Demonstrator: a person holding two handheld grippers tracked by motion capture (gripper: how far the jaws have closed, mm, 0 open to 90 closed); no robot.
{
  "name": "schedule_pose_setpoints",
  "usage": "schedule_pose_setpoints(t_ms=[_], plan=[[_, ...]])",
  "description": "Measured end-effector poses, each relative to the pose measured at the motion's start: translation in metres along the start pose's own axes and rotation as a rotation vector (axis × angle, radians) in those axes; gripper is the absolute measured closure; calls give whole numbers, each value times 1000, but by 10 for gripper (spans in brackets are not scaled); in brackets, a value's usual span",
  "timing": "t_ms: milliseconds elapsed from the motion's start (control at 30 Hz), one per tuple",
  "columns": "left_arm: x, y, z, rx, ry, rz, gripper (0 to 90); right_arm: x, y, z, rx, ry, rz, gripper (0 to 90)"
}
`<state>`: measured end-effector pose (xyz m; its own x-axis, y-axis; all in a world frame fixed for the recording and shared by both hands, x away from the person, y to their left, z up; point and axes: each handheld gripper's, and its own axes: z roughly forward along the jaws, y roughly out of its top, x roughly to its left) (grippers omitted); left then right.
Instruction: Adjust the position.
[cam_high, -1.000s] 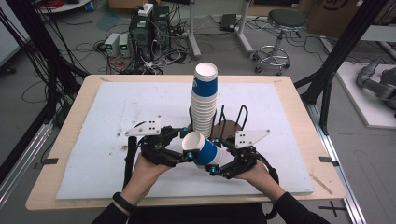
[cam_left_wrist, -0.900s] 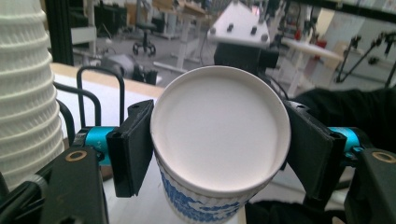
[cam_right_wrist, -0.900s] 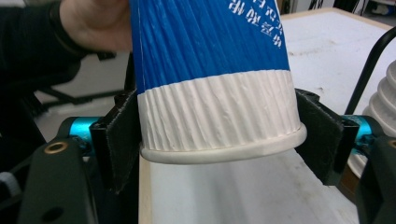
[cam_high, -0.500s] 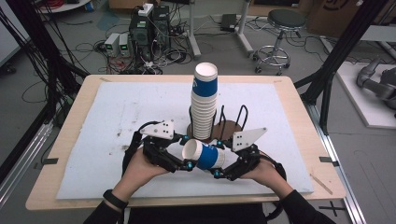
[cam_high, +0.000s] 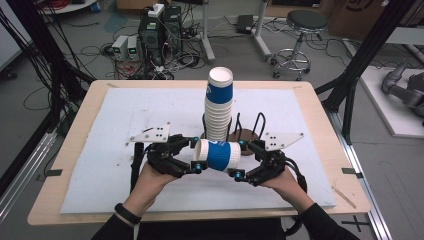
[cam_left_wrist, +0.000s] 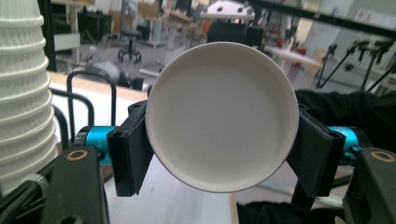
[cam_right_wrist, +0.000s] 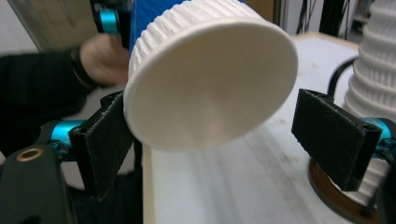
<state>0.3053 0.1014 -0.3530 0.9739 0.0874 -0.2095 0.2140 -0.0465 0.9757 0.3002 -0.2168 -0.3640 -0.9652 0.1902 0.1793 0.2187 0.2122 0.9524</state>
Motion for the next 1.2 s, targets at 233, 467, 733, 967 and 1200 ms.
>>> schedule_pose_setpoints(t_ms=[233,467,733,967,1200], plan=[[-1,-5,7,4,-11,9,302,0,0,4,-23,38,38,171],[0,-2,9,133,-1,-18,263,-1,2,0,76,37,-23,229],[0,1,11,258,-13,-40,245,0,7,0,188,35,-71,237],[0,0,14,322,-23,-35,289,3,10,0,240,42,-107,235],[0,-2,13,284,-41,3,302,3,12,-3,213,32,-118,177]])
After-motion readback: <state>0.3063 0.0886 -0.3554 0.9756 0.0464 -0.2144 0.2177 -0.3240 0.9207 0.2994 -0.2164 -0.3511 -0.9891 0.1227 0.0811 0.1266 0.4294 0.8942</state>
